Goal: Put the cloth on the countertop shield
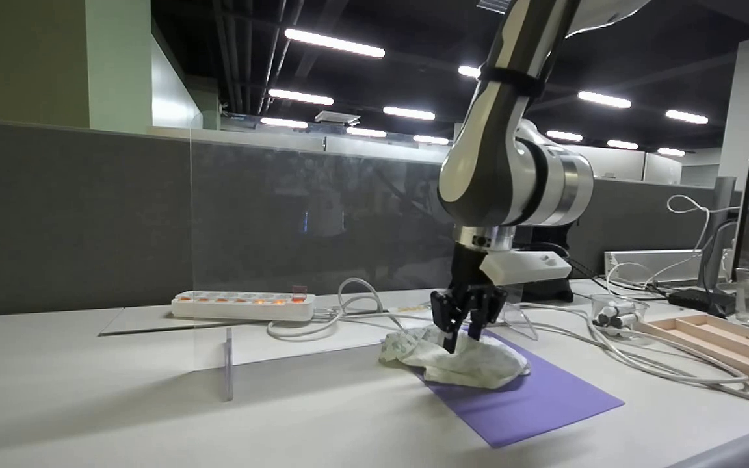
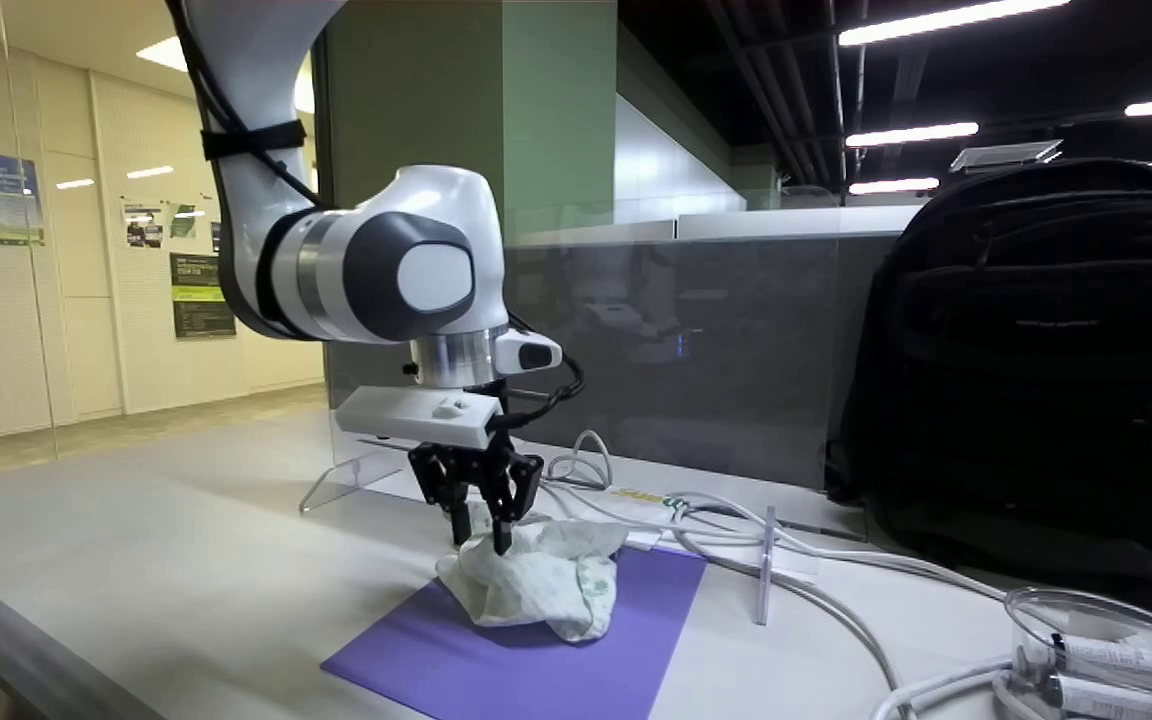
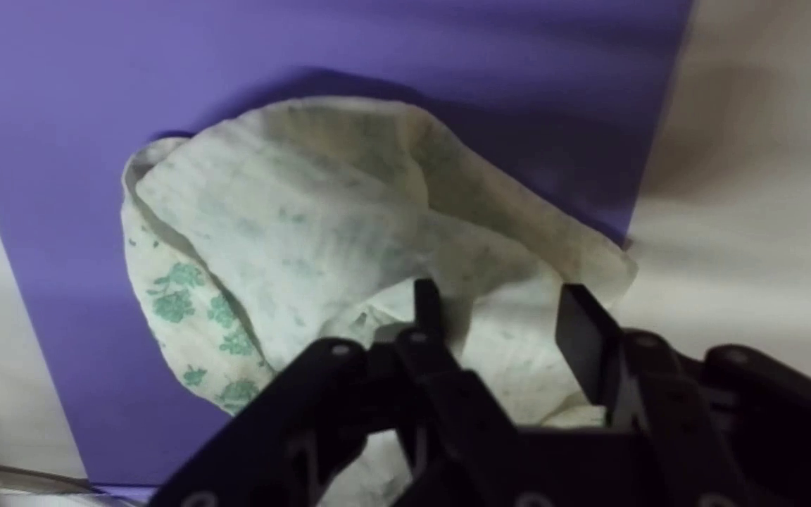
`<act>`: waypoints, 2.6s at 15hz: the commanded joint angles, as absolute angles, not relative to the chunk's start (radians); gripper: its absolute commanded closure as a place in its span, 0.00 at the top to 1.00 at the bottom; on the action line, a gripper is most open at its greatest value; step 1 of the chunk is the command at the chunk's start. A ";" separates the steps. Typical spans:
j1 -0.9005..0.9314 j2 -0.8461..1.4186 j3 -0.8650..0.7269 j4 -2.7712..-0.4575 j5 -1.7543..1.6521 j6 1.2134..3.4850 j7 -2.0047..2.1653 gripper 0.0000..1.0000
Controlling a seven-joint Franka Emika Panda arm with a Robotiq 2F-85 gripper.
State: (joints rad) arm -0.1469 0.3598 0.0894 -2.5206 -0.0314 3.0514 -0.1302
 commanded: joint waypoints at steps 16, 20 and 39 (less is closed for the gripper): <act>-0.106 0.008 0.134 -2.529 -0.002 2.856 -0.168 0.00; -0.027 -0.131 0.105 -2.428 0.037 2.628 -0.237 0.00; 0.037 -0.219 0.100 -2.281 -0.159 2.639 -0.141 0.00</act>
